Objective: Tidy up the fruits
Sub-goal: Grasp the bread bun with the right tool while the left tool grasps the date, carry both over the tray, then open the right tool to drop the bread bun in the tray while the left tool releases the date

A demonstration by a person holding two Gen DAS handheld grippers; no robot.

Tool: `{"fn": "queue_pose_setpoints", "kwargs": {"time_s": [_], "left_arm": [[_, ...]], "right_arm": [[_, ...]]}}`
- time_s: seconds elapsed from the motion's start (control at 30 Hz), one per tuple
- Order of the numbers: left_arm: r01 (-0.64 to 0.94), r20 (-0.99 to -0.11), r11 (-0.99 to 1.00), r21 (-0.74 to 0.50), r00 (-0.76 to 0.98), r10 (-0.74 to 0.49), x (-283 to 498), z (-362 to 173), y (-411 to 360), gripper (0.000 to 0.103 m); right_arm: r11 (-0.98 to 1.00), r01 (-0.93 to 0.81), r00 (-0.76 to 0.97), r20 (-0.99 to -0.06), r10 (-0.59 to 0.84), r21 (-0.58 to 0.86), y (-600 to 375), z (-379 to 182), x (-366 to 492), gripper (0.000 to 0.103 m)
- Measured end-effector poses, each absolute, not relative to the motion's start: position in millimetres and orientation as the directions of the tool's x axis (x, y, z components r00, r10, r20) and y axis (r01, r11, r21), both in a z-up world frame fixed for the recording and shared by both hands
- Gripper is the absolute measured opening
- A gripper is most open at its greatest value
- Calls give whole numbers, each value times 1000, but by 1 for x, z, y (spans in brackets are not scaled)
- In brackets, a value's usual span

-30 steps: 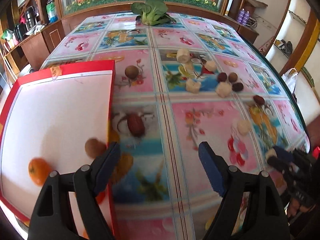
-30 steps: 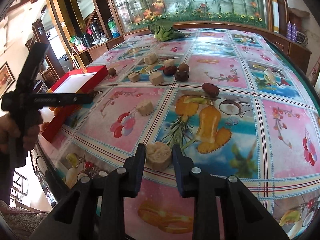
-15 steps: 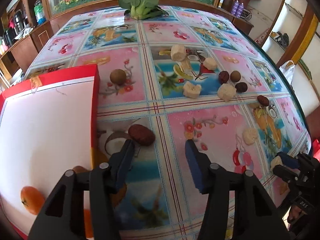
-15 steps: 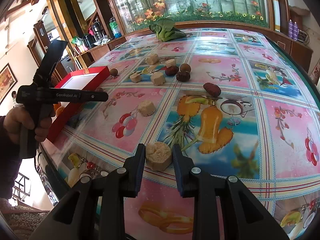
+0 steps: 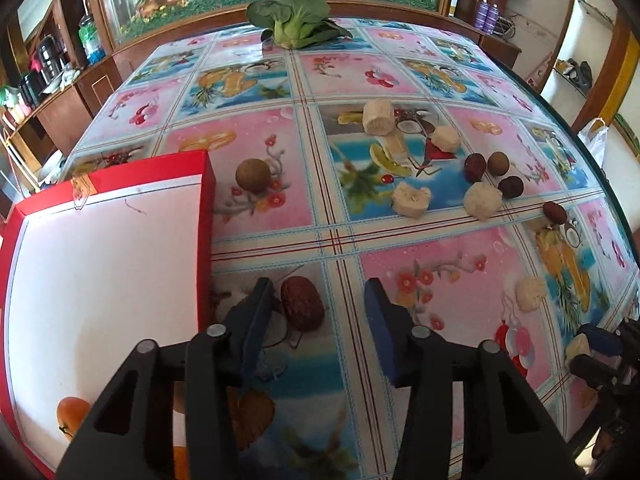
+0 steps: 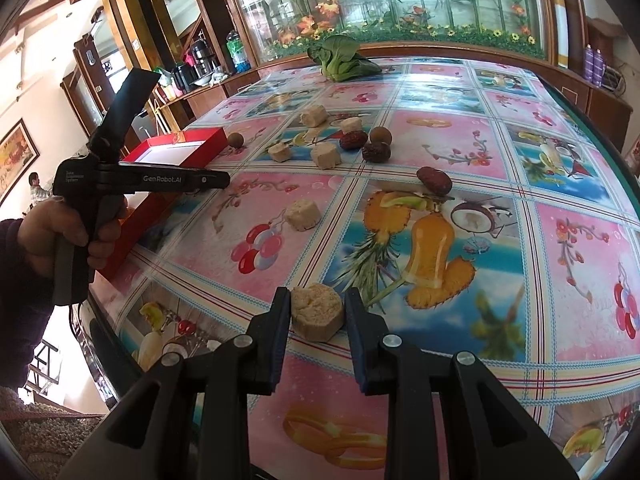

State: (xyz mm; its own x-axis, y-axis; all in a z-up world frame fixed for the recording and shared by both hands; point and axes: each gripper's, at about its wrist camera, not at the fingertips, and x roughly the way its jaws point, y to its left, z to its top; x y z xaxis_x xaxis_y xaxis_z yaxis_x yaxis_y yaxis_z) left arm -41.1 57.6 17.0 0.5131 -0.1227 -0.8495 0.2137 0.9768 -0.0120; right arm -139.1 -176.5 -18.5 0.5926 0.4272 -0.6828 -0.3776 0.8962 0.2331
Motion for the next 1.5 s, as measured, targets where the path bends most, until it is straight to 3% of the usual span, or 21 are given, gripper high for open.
{"fn": "queue_pose_setpoints", "kwargs": {"time_s": [0.1, 0.17, 0.4, 0.67, 1.1, 1.5], "left_arm": [[223, -845, 975, -8, 520, -126, -41, 18, 57, 24], [235, -841, 972, 2, 526, -125, -43, 18, 54, 20], [246, -827, 969, -13, 542, -148, -59, 24, 50, 20], [243, -741, 969, -53, 641, -201, -118, 67, 77, 20], [-76, -716, 995, -69, 698, 3, -165, 71, 215, 20], [-151, -764, 988, -42, 642, 65, -158, 37, 251, 20]], "right_arm": [[897, -374, 593, -683, 426, 235, -176, -19, -139, 26], [898, -371, 595, -682, 425, 236, -177, -18, -139, 26], [901, -366, 597, -683, 421, 235, -178, -18, -138, 26], [898, -364, 593, -682, 428, 246, -159, -11, -128, 26], [734, -636, 483, -619, 619, 238, 2, 39, -108, 26], [620, -755, 337, -685, 646, 214, 103, 18, -117, 26]]}}
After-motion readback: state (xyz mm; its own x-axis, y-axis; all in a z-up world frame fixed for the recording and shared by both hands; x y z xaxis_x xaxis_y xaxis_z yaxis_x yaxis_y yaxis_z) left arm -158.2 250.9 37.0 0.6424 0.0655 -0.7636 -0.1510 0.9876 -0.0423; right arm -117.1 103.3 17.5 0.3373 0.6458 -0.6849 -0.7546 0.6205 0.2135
